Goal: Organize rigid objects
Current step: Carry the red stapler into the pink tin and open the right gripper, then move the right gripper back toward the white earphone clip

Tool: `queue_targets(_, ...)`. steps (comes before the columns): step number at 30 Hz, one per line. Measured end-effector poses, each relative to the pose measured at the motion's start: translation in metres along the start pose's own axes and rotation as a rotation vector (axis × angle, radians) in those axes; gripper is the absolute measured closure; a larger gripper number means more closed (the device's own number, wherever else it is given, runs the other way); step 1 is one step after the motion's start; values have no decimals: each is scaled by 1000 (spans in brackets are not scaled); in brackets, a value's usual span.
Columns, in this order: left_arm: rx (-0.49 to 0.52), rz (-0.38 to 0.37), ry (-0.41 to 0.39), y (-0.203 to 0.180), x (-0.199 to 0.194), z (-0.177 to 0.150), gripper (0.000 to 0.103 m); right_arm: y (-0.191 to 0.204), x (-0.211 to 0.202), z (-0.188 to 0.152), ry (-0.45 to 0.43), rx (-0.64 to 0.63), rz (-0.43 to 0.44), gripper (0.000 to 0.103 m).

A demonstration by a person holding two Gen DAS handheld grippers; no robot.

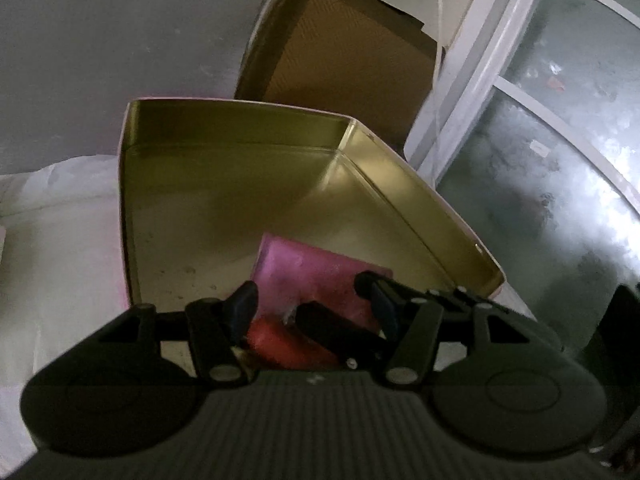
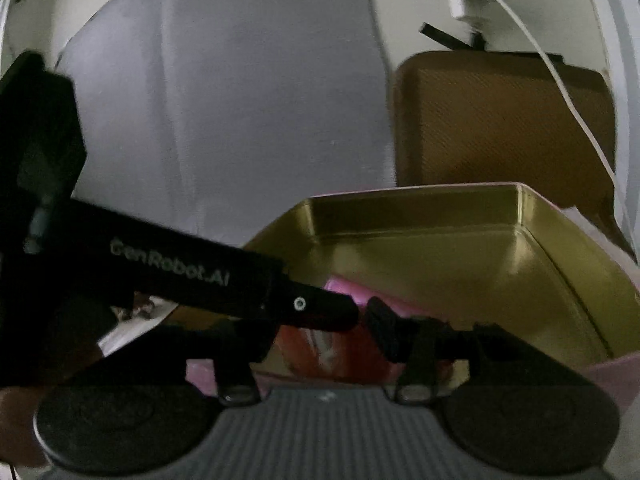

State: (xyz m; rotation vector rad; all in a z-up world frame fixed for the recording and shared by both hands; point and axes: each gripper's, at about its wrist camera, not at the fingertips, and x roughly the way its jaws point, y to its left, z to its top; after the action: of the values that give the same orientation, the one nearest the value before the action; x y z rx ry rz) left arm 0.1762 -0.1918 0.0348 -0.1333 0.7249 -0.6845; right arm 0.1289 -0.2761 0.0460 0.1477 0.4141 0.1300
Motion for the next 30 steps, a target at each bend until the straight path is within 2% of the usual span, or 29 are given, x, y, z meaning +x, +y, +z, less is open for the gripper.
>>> queue_targets(3, 8, 16, -46, -6, -13, 1, 39, -2, -8, -4, -26, 23, -7, 51)
queue_targets(7, 12, 20, -150, -7, -54, 0, 39, -5, -28, -5, -69, 46, -22, 51)
queue_targets(10, 23, 32, -221, -4, -92, -12, 39, -5, -48, 2, -126, 77, -19, 51)
queue_targets(13, 24, 89, -263, 5, -122, -31, 37, 2, -69, 9, -185, 99, 4, 51)
queue_targets(16, 15, 185, -265, 31, -146, -59, 37, 14, -78, 12, -207, 102, 47, 51)
queue_targets(19, -35, 323, -220, 74, -162, -90, 37, 35, -77, 8, -178, 72, 100, 51)
queue_targets(23, -131, 542, -161, 133, -183, -117, 37, 75, -59, -4, -77, -5, 173, 51)
queue_targets(26, -158, 731, -140, 167, -197, -125, 37, 107, -37, -13, 13, -52, 232, 51)
queue_targets(28, -171, 796, -154, 180, -204, -128, 37, 133, -17, -18, 77, -88, 270, 51)
queue_targets(30, -215, 783, -182, 193, -208, -132, 37, 162, 1, -21, 120, -127, 300, 51)
